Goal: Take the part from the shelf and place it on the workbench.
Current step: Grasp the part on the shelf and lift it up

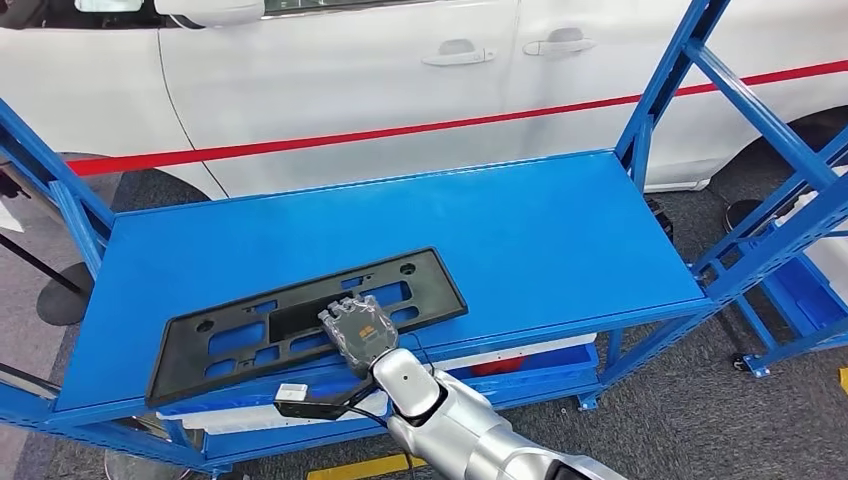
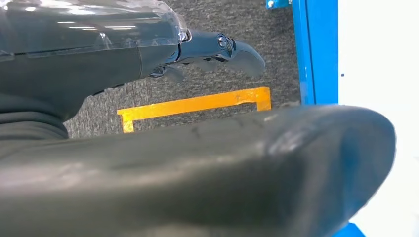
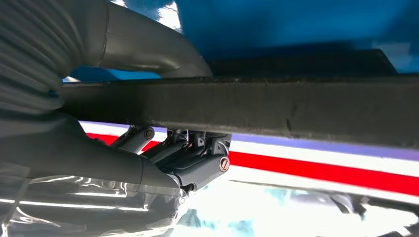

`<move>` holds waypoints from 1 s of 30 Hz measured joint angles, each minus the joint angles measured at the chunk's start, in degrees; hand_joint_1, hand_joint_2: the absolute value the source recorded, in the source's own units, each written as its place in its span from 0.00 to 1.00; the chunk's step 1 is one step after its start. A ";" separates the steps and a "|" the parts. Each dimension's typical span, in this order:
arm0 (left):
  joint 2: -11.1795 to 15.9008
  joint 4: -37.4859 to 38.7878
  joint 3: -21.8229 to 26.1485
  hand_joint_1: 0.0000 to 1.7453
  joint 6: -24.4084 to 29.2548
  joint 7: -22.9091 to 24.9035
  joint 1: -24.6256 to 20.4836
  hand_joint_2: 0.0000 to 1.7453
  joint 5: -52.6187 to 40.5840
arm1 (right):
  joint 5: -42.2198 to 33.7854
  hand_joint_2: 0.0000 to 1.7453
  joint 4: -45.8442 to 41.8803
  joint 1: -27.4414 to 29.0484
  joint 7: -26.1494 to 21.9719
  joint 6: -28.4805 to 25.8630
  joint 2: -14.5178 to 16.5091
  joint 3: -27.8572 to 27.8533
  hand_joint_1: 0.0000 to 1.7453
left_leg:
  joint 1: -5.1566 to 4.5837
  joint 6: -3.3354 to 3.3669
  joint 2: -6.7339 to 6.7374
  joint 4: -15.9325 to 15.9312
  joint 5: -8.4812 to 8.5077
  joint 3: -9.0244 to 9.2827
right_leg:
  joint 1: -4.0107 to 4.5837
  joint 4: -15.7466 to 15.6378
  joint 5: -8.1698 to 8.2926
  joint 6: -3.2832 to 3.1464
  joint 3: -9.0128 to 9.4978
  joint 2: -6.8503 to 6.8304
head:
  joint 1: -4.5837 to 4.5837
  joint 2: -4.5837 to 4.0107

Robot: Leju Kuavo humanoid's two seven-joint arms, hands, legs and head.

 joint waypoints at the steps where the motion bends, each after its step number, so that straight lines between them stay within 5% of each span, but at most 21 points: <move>1: -0.01 0.00 0.03 0.00 0.20 -0.07 0.06 0.00 0.21 | -1.37 1.00 0.25 0.07 -0.95 -2.05 0.00 0.07 1.00 | -0.07 -0.32 -0.02 0.03 -0.06 -0.09 | 0.14 -1.10 0.05 -0.21 0.43 0.04 | -0.02 0.00; 5: -0.01 0.00 0.55 0.00 1.61 -0.28 0.70 0.00 1.70 | -13.18 1.00 -1.55 1.08 -11.68 -9.35 0.01 -2.88 1.00 | 0.21 -1.69 0.03 1.08 -1.19 -0.51 | 0.16 -1.86 0.32 -1.58 0.75 0.11 | -0.08 0.00; 9: -0.08 0.01 1.92 0.00 3.30 -0.49 1.33 0.00 3.13 | -30.03 1.00 -13.10 5.01 -24.81 -9.35 -0.18 -9.38 1.00 | 0.33 -2.21 0.09 13.99 -7.48 -6.61 | 0.25 -2.01 0.17 -2.44 1.03 -0.13 | -0.12 0.00; 11: -0.16 0.02 2.71 0.00 3.83 -0.71 1.69 0.00 3.61 | -38.11 1.00 -22.75 7.51 -27.69 -7.77 -0.87 -12.21 1.00 | 0.33 -2.23 0.10 15.71 -6.78 -7.70 | 0.33 -1.75 -0.10 -2.45 1.07 -0.18 | -0.12 0.00; 13: -0.18 0.02 3.45 0.00 4.12 -0.90 1.92 0.50 3.96 | -44.63 1.00 -33.25 9.20 -29.26 -6.64 -2.01 -14.55 1.00 | 0.34 -1.98 0.11 9.24 -2.65 -4.79 | 0.30 -1.40 -0.51 -2.19 1.24 -0.13 | -0.11 0.00; 15: -0.20 0.02 4.15 0.00 4.32 -1.04 1.99 1.00 4.15 | -49.26 1.00 -42.61 10.29 -30.69 -6.09 -3.51 -16.14 1.00 | 0.15 -1.57 0.05 2.73 -0.23 -1.65 | 0.46 -1.05 -0.85 -1.76 1.23 -0.06 | -0.09 0.00; 20: -0.46 0.02 5.45 0.00 4.86 -1.27 2.14 1.00 4.74 | -61.72 1.00 -62.09 14.00 -34.75 -3.88 -8.16 -19.16 1.00 | 0.08 0.00 -0.03 0.31 0.07 -0.69 | 0.39 -0.36 -1.57 -0.13 0.97 0.01 | -0.01 0.00; 24: -0.74 0.02 6.94 0.00 6.81 -0.69 2.06 1.00 6.16 | -72.87 1.00 -73.26 18.45 -37.82 -2.68 -11.27 -22.08 1.00 | 0.22 0.98 0.06 -0.08 0.17 -0.44 | 0.12 11.74 -7.59 1.06 -4.97 -0.01 | 0.07 0.00; 26: -0.92 0.02 7.78 0.00 7.47 -0.33 2.07 1.00 6.98 | -77.37 1.00 -76.78 21.66 -39.39 -2.20 -12.45 -23.75 1.00 | 0.21 1.02 0.03 -0.05 0.08 -0.37 | -0.06 14.72 -7.61 1.30 -6.78 -0.02 | 0.07 0.00; 30: -1.20 0.02 9.43 0.00 7.60 0.69 2.10 1.00 8.20 | -79.32 1.00 -81.77 28.25 -43.11 -1.13 -13.77 -26.28 1.00 | 0.01 0.48 -0.13 0.27 -0.31 0.00 | -0.27 1.60 -0.92 0.93 -0.52 -0.17 | 0.06 0.00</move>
